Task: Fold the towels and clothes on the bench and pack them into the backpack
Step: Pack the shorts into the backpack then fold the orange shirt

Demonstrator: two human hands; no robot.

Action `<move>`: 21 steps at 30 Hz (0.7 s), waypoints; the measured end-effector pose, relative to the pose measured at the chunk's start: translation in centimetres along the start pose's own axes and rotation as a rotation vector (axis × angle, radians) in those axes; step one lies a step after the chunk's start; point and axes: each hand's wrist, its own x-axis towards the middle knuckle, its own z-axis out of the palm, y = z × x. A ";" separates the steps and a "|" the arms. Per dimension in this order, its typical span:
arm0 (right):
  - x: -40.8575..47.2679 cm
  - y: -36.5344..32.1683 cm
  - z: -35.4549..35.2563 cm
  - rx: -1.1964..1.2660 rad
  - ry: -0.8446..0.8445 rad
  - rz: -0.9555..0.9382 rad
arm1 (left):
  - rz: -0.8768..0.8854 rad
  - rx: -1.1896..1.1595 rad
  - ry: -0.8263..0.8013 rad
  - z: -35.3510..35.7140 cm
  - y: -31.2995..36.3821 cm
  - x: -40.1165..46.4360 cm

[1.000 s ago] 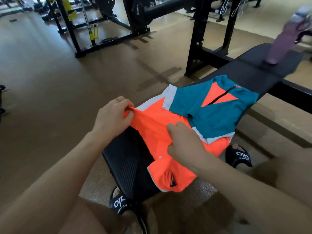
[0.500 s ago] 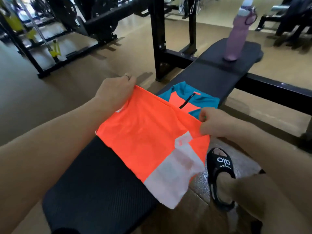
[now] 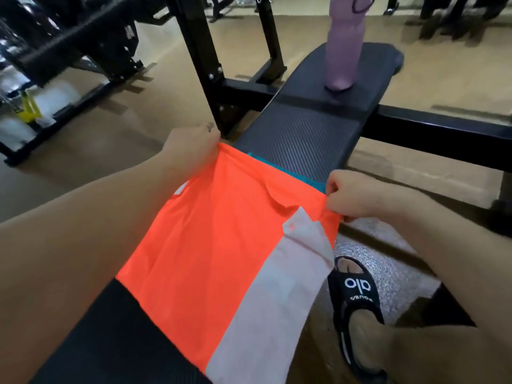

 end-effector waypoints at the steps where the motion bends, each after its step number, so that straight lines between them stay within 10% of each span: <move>1: 0.3 0.3 0.0 -0.068 0.001 -0.013 | -0.002 0.001 -0.019 0.5 0.3 0.4; 8: -1.2 -2.7 0.7 -0.213 0.065 -0.340 | -0.034 -0.171 -0.073 0.4 2.5 0.6; 21: -0.3 -0.3 -0.1 -0.445 -0.165 -0.082 | -0.337 -0.624 -0.526 3.9 -1.6 -3.6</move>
